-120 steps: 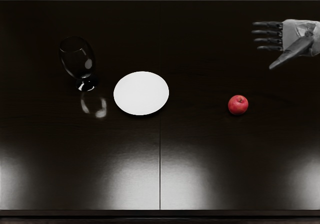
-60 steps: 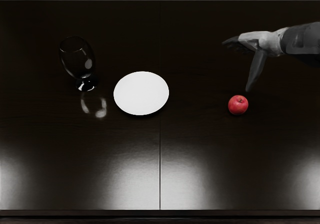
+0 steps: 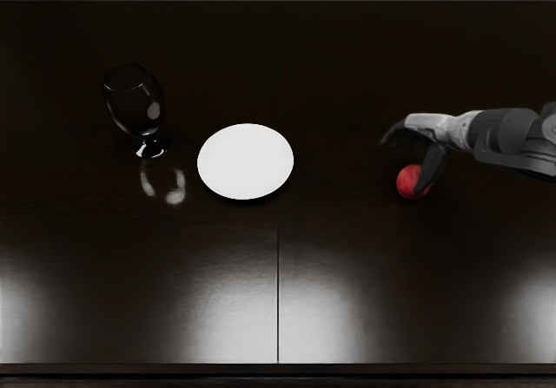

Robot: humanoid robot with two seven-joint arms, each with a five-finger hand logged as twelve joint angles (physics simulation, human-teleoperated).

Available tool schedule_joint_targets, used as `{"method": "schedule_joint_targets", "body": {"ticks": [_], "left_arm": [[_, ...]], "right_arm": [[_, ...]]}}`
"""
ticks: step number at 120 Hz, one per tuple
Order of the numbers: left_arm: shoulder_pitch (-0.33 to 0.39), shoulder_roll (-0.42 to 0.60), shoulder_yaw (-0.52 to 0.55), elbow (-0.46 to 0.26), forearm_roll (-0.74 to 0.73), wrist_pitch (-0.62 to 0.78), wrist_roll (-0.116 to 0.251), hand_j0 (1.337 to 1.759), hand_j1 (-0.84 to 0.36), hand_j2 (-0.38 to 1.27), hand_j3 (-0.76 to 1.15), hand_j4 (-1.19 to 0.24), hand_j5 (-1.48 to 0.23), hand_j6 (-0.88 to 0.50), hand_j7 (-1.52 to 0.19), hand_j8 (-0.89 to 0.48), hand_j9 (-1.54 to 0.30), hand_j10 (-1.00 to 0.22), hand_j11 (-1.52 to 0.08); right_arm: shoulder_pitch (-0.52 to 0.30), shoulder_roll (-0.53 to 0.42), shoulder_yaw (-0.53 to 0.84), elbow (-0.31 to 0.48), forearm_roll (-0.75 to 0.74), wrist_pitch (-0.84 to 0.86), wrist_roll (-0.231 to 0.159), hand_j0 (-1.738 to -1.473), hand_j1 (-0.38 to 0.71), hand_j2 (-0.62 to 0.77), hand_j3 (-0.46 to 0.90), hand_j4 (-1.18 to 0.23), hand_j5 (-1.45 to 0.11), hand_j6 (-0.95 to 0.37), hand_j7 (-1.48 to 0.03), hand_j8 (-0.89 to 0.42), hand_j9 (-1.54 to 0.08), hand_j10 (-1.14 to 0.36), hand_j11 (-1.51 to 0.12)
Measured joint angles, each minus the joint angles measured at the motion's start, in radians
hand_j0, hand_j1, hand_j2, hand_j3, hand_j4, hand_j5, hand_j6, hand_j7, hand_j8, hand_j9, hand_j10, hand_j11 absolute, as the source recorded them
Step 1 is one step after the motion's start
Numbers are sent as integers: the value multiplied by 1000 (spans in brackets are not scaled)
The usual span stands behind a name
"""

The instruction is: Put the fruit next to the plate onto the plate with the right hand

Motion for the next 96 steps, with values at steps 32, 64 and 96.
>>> {"method": "schedule_joint_targets", "body": {"ticks": [32,64,96], "left_arm": [[0,0,0,0,0,0,0,1658,69,47,0,-234,-304,-234,-304,-234,-304,-234,-304],[0,0,0,0,0,0,0,1658,69,47,0,-234,-304,-234,-304,-234,-304,-234,-304],[0,0,0,0,0,0,0,1658,69,47,0,-234,-304,-234,-304,-234,-304,-234,-304]], "right_arm": [[-76,13,-5,-2,-96,-153,0,-1658,46,-63,0,-334,-431,-336,-430,-335,-431,-334,-430],[-145,39,-9,2,-193,-253,0,-1658,53,-64,0,-340,-439,-342,-438,-341,-438,-340,-438],[-176,51,-11,4,-208,-263,0,-1658,155,-81,0,-425,-550,-427,-549,-426,-550,-425,-549]]}}
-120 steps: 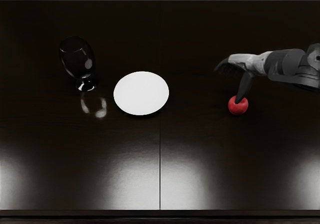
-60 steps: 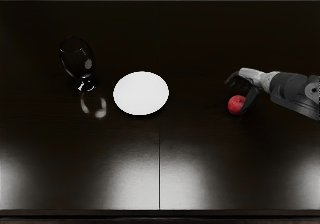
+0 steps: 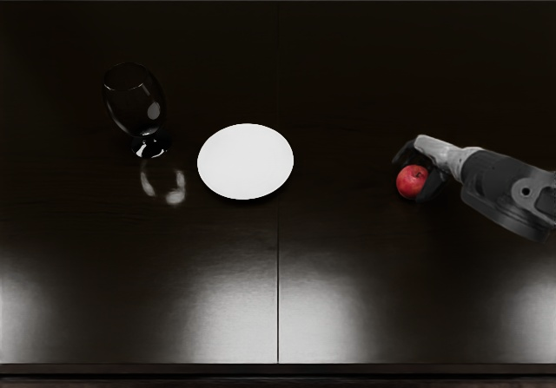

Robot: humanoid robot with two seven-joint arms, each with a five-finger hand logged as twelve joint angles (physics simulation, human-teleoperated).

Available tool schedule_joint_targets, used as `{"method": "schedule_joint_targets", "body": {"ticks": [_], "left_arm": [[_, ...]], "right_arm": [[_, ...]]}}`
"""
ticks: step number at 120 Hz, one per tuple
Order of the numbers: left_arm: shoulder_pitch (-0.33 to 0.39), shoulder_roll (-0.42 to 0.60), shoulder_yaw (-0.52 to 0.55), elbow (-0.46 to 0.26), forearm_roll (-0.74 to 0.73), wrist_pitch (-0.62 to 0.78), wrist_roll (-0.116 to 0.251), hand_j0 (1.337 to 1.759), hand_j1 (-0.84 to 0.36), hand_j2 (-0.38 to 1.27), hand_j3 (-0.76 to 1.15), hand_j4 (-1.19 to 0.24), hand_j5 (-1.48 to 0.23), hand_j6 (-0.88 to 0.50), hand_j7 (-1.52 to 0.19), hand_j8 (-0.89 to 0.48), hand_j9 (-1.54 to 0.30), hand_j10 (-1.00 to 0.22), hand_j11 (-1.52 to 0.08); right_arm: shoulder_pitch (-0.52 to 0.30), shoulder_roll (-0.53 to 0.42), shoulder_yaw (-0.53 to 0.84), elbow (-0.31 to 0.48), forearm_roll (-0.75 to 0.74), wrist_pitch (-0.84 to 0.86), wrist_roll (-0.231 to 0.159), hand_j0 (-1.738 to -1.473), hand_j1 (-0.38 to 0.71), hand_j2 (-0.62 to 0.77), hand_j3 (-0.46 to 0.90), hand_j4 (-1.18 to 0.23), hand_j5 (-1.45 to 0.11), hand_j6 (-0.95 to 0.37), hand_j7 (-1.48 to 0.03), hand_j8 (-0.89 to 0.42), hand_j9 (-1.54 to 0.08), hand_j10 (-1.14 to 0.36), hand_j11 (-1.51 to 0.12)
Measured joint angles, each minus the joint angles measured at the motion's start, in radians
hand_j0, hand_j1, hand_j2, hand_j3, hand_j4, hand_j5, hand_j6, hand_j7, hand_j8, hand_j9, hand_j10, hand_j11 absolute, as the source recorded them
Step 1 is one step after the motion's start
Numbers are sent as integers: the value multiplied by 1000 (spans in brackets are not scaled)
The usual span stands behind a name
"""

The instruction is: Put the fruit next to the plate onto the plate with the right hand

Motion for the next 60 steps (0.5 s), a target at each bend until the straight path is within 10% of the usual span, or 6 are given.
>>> {"method": "schedule_joint_targets", "body": {"ticks": [60], "left_arm": [[0,0,0,0,0,0,0,1658,69,47,0,-234,-304,-234,-304,-234,-304,-234,-304]], "right_arm": [[-6,4,7,1,9,8,0,-1653,226,30,0,-581,-689,-409,-718,-391,-714,-563,-711]]}}
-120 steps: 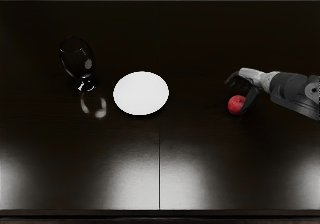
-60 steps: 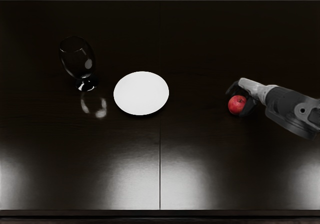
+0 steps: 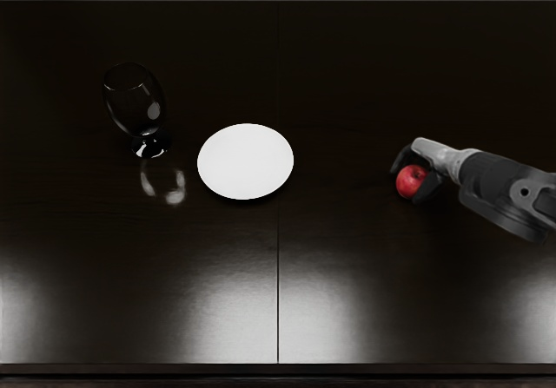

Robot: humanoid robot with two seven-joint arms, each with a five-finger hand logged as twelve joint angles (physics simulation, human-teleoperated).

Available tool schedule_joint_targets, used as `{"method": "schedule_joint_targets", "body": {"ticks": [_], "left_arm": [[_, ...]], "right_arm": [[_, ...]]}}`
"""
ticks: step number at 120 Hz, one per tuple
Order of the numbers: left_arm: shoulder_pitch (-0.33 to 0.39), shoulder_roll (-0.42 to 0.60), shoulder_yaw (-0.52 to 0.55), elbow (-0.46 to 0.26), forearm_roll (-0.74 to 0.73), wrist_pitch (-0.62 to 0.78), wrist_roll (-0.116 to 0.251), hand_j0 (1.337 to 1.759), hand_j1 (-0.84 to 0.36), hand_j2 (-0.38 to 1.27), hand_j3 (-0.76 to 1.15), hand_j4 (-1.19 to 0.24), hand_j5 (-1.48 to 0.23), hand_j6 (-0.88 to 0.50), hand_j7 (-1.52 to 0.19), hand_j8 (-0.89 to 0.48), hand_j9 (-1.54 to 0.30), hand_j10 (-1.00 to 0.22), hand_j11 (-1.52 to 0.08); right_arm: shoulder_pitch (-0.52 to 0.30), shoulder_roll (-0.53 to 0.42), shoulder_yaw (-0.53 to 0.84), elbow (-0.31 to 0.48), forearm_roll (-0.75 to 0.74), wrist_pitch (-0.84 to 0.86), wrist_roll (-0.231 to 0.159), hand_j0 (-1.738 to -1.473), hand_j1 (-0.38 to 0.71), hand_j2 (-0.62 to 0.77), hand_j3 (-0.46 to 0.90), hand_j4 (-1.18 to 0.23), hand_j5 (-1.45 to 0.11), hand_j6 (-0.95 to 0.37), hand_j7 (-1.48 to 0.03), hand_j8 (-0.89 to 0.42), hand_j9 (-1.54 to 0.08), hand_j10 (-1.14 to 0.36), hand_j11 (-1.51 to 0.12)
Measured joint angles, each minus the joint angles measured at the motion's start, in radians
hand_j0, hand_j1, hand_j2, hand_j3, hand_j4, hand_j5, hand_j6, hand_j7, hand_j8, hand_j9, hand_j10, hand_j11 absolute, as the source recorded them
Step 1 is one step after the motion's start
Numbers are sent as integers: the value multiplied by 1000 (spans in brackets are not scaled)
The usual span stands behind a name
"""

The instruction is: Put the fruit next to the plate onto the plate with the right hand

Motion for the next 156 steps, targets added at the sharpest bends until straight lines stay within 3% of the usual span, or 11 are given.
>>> {"method": "schedule_joint_targets", "body": {"ticks": [28,60,80,105,126,156], "left_arm": [[0,0,0,0,0,0,0,1658,69,47,0,-234,-304,-234,-304,-234,-304,-234,-304],[0,0,0,0,0,0,0,1658,69,47,0,-234,-304,-234,-304,-234,-304,-234,-304],[0,0,0,0,0,0,0,1658,69,47,0,-234,-304,-234,-304,-234,-304,-234,-304],[0,0,0,0,0,0,0,1658,69,47,0,-234,-304,-234,-304,-234,-304,-234,-304],[0,0,0,0,0,0,0,1658,69,47,0,-234,-304,-234,-304,-234,-304,-234,-304],[0,0,0,0,0,0,0,1658,69,47,0,-234,-304,-234,-304,-234,-304,-234,-304]], "right_arm": [[29,-56,24,39,47,24,0,-1656,240,195,0,-597,-766,-459,-769,-424,-776,-600,-777],[150,-82,31,68,145,90,0,-1658,251,258,1,-593,-803,-472,-786,-427,-804,-604,-806],[188,-66,62,78,183,116,0,-1658,243,256,1,-588,-816,-473,-789,-423,-813,-602,-816],[196,23,120,76,199,124,0,-1658,231,246,1,-581,-827,-481,-791,-426,-821,-607,-822],[219,167,141,-14,200,125,0,-1658,251,275,1,-575,-837,-471,-791,-408,-825,-588,-825],[275,431,134,-259,181,121,0,-1658,278,300,1,-574,-845,-449,-795,-391,-829,-565,-823]]}}
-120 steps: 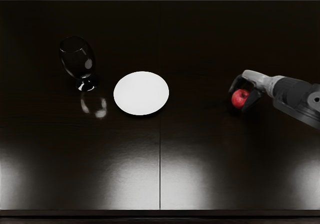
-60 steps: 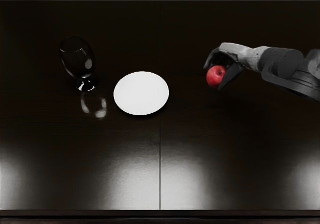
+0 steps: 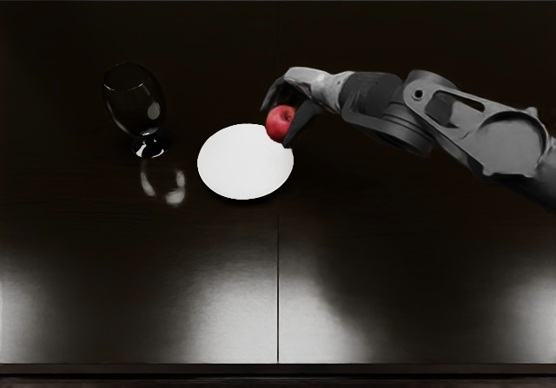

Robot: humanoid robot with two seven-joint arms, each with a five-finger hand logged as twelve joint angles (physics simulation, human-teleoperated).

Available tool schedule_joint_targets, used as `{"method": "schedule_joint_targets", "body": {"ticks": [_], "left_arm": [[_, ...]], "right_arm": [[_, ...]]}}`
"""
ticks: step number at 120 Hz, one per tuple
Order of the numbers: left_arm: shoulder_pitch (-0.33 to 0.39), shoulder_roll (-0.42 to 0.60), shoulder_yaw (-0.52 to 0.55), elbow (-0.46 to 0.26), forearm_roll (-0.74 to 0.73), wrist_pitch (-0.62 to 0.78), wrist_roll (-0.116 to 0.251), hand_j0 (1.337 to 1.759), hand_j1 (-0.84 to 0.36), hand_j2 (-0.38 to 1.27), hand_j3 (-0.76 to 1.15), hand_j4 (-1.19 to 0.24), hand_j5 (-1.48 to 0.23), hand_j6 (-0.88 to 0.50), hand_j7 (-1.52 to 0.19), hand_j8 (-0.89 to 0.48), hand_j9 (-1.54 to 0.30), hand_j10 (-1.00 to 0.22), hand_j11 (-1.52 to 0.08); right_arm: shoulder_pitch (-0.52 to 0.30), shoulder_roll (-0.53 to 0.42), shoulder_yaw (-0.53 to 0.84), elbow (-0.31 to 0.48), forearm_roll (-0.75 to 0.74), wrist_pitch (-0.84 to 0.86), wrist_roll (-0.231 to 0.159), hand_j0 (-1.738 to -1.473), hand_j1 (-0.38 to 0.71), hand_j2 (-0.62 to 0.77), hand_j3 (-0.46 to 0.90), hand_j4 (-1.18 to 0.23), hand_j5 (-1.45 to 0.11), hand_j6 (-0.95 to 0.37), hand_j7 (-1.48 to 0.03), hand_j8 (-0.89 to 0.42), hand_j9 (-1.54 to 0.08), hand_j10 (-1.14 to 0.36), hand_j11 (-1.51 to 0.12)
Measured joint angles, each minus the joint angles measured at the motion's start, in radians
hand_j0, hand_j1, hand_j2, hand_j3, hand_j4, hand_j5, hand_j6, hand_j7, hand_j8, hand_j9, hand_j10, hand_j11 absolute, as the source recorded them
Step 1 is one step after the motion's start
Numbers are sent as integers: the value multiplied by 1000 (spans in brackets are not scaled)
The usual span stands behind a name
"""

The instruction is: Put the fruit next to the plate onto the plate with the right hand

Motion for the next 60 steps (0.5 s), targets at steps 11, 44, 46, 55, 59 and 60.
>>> {"method": "schedule_joint_targets", "body": {"ticks": [11,44,46,55,59,60], "left_arm": [[0,0,0,0,0,0,0,1658,69,47,0,-234,-304,-234,-304,-234,-304,-234,-304],[0,0,0,0,0,0,0,1658,69,47,0,-234,-304,-234,-304,-234,-304,-234,-304],[0,0,0,0,0,0,0,1658,69,47,0,-234,-304,-234,-304,-234,-304,-234,-304],[0,0,0,0,0,0,0,1658,69,47,0,-234,-304,-234,-304,-234,-304,-234,-304],[0,0,0,0,0,0,0,1658,69,47,0,-234,-304,-234,-304,-234,-304,-234,-304],[0,0,0,0,0,0,0,1658,69,47,0,-234,-304,-234,-304,-234,-304,-234,-304]], "right_arm": [[11,98,-4,-85,-24,-2,0,-1658,287,316,1,-578,-849,-445,-799,-384,-832,-559,-825],[11,218,-86,-192,-46,-30,0,-1658,288,317,1,-587,-873,-436,-817,-371,-857,-547,-844],[11,220,-91,-195,-47,-32,0,-1658,288,316,1,-588,-874,-437,-818,-372,-858,-547,-845],[10,225,-107,-203,-49,-39,0,-1658,290,310,1,-594,-870,-434,-820,-377,-858,-553,-845],[9,227,-113,-206,-50,-41,0,-1658,286,304,1,-597,-867,-435,-820,-379,-857,-555,-846],[9,227,-114,-206,-50,-42,0,-1658,285,303,1,-597,-866,-436,-820,-380,-857,-556,-846]]}}
